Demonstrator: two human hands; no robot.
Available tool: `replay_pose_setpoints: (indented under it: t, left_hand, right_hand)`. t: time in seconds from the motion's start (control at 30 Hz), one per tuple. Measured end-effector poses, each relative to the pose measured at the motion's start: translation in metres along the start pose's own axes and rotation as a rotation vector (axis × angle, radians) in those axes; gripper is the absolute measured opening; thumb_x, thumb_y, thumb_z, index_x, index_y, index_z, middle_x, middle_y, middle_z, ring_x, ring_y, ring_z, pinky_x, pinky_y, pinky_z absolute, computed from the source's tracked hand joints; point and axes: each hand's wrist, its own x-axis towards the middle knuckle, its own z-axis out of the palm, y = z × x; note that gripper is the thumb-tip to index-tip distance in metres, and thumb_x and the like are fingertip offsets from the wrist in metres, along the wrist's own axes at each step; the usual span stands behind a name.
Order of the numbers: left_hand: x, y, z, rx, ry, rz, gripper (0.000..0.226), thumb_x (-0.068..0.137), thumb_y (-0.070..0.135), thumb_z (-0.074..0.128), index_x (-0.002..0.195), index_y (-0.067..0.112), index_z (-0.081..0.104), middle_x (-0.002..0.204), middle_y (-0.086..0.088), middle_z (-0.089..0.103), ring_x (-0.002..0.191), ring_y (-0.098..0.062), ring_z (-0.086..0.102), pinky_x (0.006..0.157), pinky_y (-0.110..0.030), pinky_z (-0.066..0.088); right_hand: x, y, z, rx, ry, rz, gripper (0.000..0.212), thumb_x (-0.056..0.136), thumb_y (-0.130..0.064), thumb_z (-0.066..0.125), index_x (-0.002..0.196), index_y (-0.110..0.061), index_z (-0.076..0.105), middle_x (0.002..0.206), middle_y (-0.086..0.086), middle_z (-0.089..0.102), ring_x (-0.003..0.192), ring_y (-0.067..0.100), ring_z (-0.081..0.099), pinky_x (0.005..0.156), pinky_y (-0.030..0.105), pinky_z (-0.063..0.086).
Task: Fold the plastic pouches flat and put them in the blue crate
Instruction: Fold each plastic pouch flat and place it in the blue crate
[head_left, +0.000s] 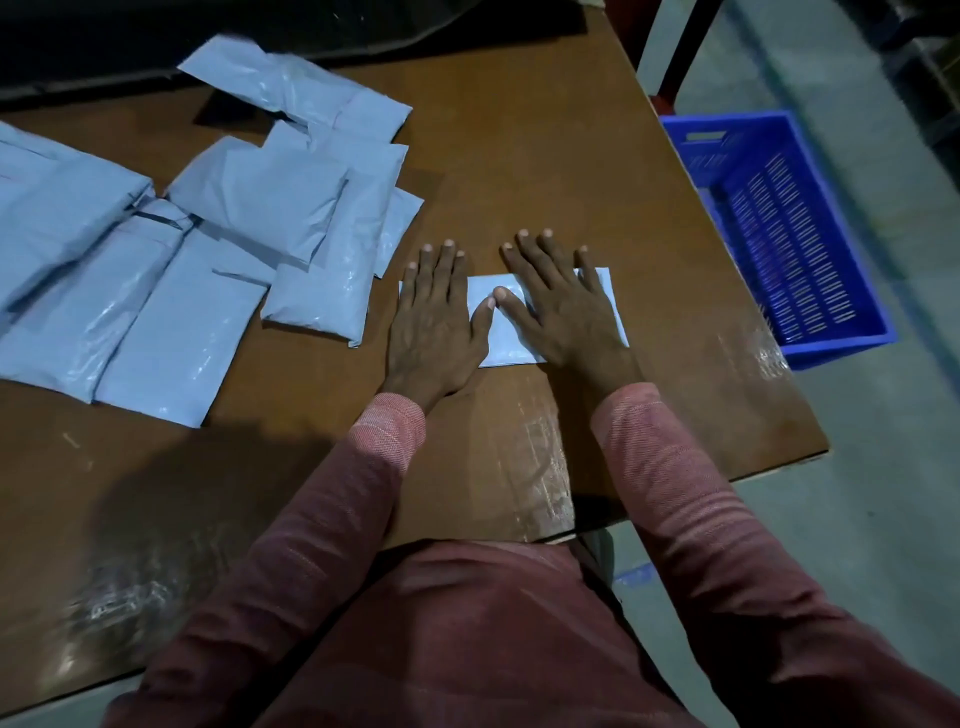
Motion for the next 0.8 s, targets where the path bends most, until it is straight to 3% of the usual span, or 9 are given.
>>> replay_pose_setpoints:
  t: [0.27,0.53,0.8]
  left_hand:
    - [0.001,0.0,0.001,0.011,0.002,0.001,0.07,0.109,0.052,0.022,0.162,0.008,0.021,0.171,-0.011,0.014,0.159,-0.027,0.007,0.13,-0.042,0.001]
    - [-0.016,0.005,0.0,-0.038,-0.003,-0.002,0.07,0.109,0.052,0.017,0.164,0.01,0.009,0.172,-0.009,0.003,0.16,-0.023,-0.002,0.13,-0.045,0.0]
    - [-0.025,0.009,-0.001,0.041,-0.034,0.048,0.064,0.11,0.043,0.017,0.163,0.007,0.015,0.172,-0.012,0.011,0.159,-0.028,0.001,0.128,-0.05,0.007]
  right_hand:
    - [0.0,0.003,0.001,0.026,-0.018,0.024,0.062,0.104,-0.064,0.023,0.159,-0.036,0.021,0.168,-0.012,0.014,0.156,0.012,0.003,0.124,0.054,0.008]
    - [-0.014,-0.014,-0.002,0.1,0.038,0.049,0.059,0.106,-0.055,0.026,0.158,-0.027,0.029,0.167,-0.006,0.02,0.156,0.014,0.004,0.124,0.054,-0.004]
    - [-0.025,-0.029,0.008,0.055,-0.038,0.097,0.057,0.108,-0.047,0.013,0.161,-0.027,0.017,0.169,-0.006,0.012,0.157,0.016,0.0,0.124,0.056,0.005]
